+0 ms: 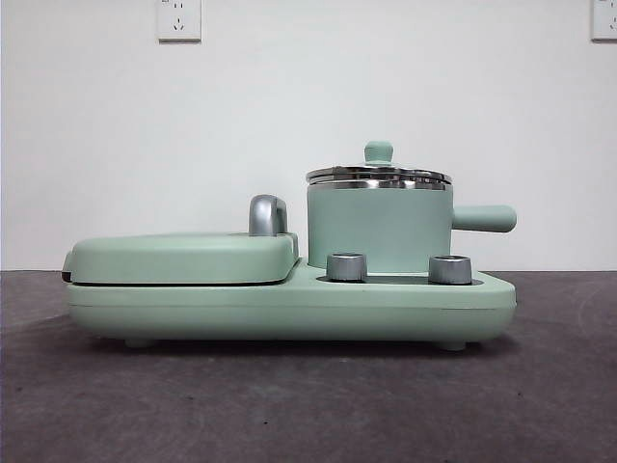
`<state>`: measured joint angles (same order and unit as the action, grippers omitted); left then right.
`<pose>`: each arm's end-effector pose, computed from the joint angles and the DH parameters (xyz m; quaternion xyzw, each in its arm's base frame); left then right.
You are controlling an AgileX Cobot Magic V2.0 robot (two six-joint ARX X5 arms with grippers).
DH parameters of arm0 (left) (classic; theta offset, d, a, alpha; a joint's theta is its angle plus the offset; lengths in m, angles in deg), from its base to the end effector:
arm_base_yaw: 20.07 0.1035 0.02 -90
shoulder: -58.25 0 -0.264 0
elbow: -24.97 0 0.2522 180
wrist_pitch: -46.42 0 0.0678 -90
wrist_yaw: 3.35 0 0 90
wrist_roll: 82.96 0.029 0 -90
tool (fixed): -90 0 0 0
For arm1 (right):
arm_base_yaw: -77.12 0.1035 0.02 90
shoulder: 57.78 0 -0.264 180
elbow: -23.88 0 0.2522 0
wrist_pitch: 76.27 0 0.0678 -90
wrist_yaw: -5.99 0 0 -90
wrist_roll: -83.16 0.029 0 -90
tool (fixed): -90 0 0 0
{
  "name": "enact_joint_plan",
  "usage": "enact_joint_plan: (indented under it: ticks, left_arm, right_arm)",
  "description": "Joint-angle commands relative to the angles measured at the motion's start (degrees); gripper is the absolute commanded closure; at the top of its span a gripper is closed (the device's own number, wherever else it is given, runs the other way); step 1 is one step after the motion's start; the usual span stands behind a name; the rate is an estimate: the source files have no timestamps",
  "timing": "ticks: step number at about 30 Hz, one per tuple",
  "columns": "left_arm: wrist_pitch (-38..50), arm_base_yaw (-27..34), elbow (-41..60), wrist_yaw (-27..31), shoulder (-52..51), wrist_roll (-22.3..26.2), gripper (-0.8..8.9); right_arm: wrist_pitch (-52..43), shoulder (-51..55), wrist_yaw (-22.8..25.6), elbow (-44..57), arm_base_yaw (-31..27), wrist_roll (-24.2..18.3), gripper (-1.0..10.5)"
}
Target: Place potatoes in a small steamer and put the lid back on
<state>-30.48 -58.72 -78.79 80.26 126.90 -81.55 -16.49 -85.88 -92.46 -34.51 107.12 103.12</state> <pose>0.1559 -0.1288 0.4300 0.1097 0.3382 -0.3620 0.8617 0.0748 0.0481 0.3076 0.1114 0.3014 0.2703 0.9076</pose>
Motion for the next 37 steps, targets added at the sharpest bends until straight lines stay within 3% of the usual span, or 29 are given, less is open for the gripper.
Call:
enact_joint_plan:
  ticks: [1, 2, 3, 4, 9, 15, 20, 23, 27, 29, 31, 33, 37]
  left_arm:
    - [0.2, -0.3, 4.7, -0.3, -6.0, -1.2, 8.31]
    - [0.6, -0.3, 7.3, -0.2, -9.0, -1.7, 7.88]
    - [1.2, -0.3, 9.8, -0.3, -11.9, -2.1, 8.09]
    - [1.6, -0.3, 12.0, -0.2, -14.3, -2.4, 8.08]
    - [2.9, -0.3, 22.2, 2.1, -25.1, -4.3, 8.08]
    - [-4.7, -0.3, 22.9, 2.1, -30.7, -4.5, 8.08]
    - [-2.4, -0.3, 25.1, 2.1, -35.0, -4.5, 8.08]
    - [8.7, 3.7, 32.3, 3.8, -39.0, 1.9, 8.07]
    - [36.8, 14.7, 53.0, 3.4, -48.8, 4.7, 8.07]
    - [49.7, 21.5, 66.5, 5.3, -55.4, 2.8, 8.07]
    - [56.7, 27.1, 76.7, 6.2, -61.0, -3.8, 8.07]
    - [58.6, 30.7, 83.8, 6.2, -65.4, -7.7, 8.07]
    - [51.4, 33.6, 89.0, 6.6, -68.1, -8.1, 8.06]
  right_arm:
    - [-0.6, -0.2, -1.4, -0.2, 0.4, -0.1, 6.4]
    - [-0.6, -0.2, -2.3, -0.2, 0.4, -0.7, 7.9]
    - [-0.6, -0.2, -2.7, -0.2, 0.4, -1.5, 9.7]
    - [-0.6, -0.2, -2.6, -0.2, 0.4, -2.0, 9.2]
    - [-0.6, -0.2, -2.5, -0.2, 0.4, -2.6, 9.1]
    - [-0.6, -0.2, -2.4, -0.2, 0.4, -2.6, 9.1]
    - [-0.6, -0.2, -2.4, -0.2, 0.4, -2.6, 9.1]
    - [-0.6, -0.2, -2.4, -0.2, 0.4, -2.6, 9.1]
    - [-0.6, -0.2, -2.2, -0.2, 0.4, -2.6, 9.1]
    - [-0.6, -0.2, -2.0, -0.2, 0.4, -2.6, 9.1]
    - [-0.6, -0.2, -2.1, -0.2, 0.4, -2.6, 9.1]
    - [-0.6, -0.2, -2.1, -0.2, 0.4, -2.6, 9.1]
    - [-0.6, -0.2, -2.0, -0.2, 0.4, -2.6, 9.1]
